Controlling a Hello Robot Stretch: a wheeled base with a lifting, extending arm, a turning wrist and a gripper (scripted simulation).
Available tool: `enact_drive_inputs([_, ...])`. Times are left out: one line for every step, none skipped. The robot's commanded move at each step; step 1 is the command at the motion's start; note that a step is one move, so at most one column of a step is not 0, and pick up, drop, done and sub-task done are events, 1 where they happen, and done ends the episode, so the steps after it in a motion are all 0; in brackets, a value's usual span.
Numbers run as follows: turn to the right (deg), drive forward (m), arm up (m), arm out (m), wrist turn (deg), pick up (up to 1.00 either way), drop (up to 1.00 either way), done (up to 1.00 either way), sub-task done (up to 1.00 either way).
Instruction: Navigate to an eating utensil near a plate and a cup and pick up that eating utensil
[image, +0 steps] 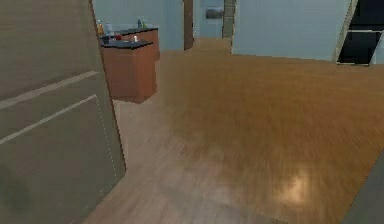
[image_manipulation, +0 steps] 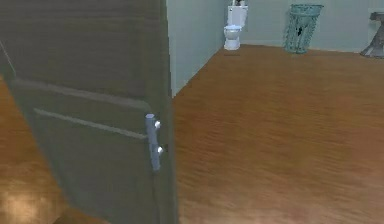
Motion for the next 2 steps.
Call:
enact_drive_inputs([6.0, 0.00, 0.00, 0.00, 0.0, 0.00, 0.00, 0.00, 0.00])
enact_drive_inputs([0.0, 1.00, 0.00, 0.00, 0.0, 0.00, 0.00, 0.00, 0.00])
